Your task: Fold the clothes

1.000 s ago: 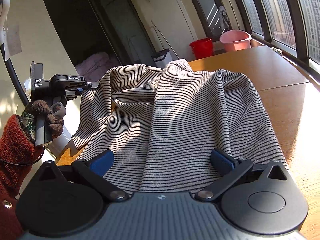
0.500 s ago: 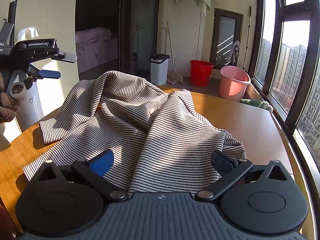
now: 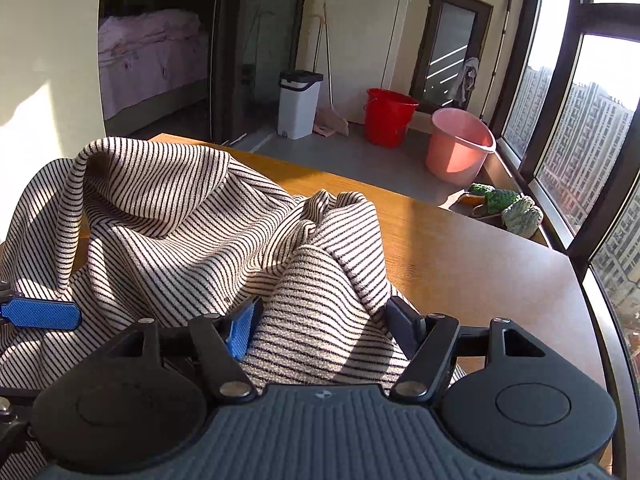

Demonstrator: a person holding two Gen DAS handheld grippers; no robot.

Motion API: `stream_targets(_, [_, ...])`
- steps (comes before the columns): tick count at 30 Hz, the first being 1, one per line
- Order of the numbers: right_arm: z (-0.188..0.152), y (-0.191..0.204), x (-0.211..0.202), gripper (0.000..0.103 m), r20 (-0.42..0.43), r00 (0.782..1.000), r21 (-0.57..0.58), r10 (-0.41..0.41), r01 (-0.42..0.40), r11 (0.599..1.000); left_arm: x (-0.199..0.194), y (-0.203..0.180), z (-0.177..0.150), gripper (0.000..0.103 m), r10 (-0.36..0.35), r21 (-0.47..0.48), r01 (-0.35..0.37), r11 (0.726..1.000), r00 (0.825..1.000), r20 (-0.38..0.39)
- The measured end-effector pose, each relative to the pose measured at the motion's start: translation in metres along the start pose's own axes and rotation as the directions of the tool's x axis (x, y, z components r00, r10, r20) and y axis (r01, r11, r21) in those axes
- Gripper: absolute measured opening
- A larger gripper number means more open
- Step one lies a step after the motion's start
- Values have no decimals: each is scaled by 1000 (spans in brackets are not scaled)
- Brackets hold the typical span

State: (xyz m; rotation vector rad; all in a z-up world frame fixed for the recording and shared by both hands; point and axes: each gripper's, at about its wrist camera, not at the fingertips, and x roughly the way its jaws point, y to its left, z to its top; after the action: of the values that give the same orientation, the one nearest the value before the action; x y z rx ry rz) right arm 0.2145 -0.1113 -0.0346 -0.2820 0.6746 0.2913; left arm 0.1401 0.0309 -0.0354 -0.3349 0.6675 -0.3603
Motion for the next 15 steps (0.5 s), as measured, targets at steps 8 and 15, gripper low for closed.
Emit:
stream_targets(8, [21, -22, -7, 13, 43, 989, -119, -141, 145, 982, -7, 5, -4, 103, -27, -22, 27, 999, 1000, 7])
stream_targets(15, [34, -75, -13, 10, 119, 922, -101, -369, 381, 919, -25, 1, -18, 103, -10, 59, 12, 998, 1000, -24])
